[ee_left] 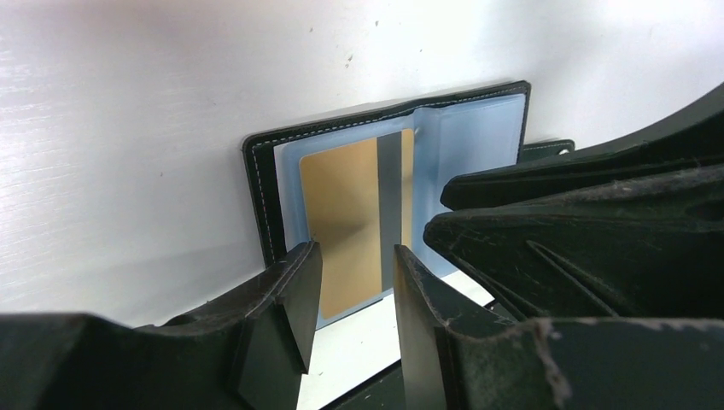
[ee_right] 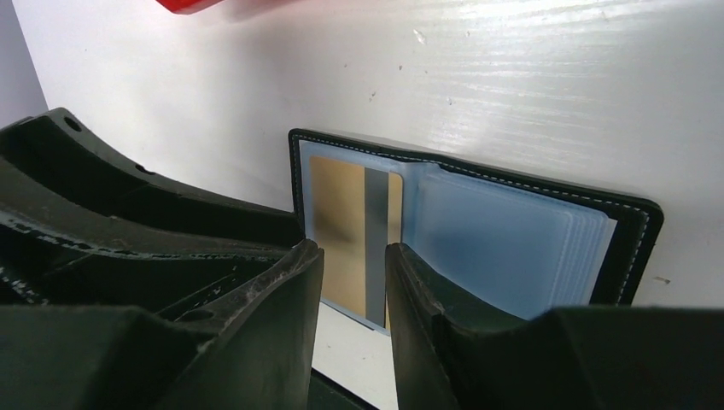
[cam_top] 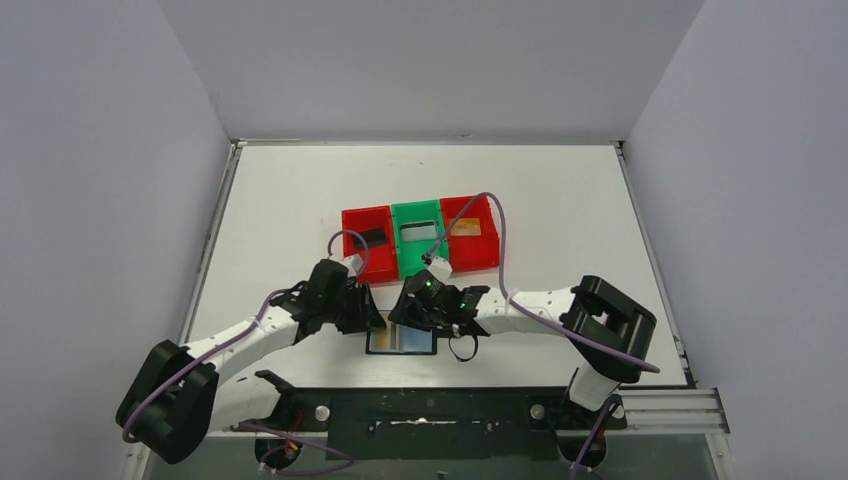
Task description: Take the credit cards out of the card holder
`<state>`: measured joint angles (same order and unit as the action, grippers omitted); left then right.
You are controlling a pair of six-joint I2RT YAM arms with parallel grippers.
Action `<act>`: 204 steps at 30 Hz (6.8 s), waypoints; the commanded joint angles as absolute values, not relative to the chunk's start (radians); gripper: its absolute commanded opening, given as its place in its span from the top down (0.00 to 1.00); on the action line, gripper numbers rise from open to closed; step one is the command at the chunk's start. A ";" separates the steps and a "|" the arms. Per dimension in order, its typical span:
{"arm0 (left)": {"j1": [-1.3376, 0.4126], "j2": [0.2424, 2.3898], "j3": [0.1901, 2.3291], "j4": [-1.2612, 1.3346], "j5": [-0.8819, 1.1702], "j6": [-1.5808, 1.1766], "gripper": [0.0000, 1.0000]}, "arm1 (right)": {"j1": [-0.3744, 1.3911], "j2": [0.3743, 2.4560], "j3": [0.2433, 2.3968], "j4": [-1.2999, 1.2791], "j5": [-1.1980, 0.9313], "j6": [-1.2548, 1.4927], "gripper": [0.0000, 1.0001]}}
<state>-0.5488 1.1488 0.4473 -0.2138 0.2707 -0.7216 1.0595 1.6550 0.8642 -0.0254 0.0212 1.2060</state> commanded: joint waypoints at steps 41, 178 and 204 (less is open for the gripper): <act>-0.642 1.245 0.417 -0.224 0.121 -0.773 0.83 | 1.031 1.573 0.564 0.522 -0.098 1.286 0.96; -0.495 0.764 0.782 -0.566 -0.421 -0.400 0.15 | 0.566 1.252 0.971 -0.104 -0.114 -0.421 1.00; -0.473 0.741 0.739 -0.468 -0.444 -0.385 0.10 | 0.501 1.732 1.191 -0.191 -0.164 -1.010 1.00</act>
<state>-0.4847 0.7483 0.7246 -0.5262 -0.4267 -0.4019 0.5106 1.6993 1.1236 -0.2455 -0.1684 -0.9031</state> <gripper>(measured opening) 0.898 0.025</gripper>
